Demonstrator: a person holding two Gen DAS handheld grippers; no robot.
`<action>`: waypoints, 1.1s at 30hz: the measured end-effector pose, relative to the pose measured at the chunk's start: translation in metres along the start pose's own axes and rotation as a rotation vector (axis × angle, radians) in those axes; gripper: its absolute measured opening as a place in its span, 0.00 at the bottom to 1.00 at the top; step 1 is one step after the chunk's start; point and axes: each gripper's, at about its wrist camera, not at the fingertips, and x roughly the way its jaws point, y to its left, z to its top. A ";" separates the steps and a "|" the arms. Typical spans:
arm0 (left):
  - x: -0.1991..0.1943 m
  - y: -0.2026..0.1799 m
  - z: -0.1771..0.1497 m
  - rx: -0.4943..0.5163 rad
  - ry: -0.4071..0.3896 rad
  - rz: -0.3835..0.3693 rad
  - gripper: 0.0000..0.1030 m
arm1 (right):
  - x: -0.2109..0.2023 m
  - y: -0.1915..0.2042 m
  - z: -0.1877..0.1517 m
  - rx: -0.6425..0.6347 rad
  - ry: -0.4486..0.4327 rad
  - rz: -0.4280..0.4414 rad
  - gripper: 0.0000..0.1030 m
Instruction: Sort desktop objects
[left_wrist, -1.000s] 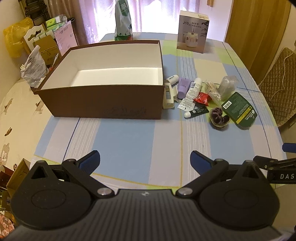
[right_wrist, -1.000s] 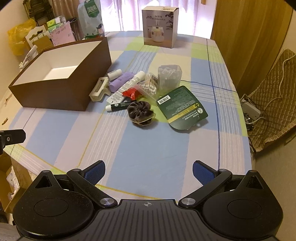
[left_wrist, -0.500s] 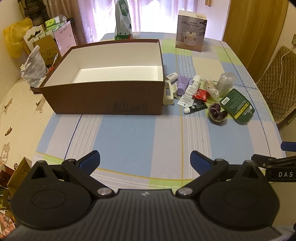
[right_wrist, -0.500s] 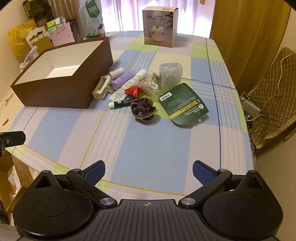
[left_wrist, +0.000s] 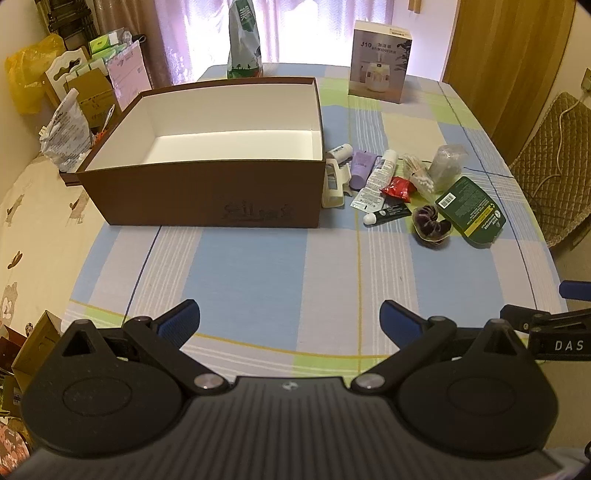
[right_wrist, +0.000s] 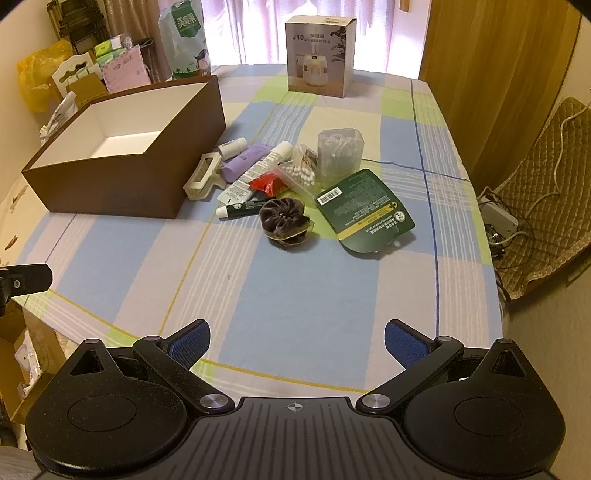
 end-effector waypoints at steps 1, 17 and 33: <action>0.000 0.001 0.000 -0.001 -0.001 0.000 0.99 | 0.000 0.000 0.000 -0.001 -0.001 0.000 1.00; 0.003 0.004 0.000 -0.005 0.006 -0.003 0.99 | 0.003 0.001 0.005 -0.013 -0.001 0.007 1.00; 0.008 0.005 0.004 -0.006 0.014 -0.004 0.99 | 0.008 0.002 0.011 -0.018 0.001 0.013 1.00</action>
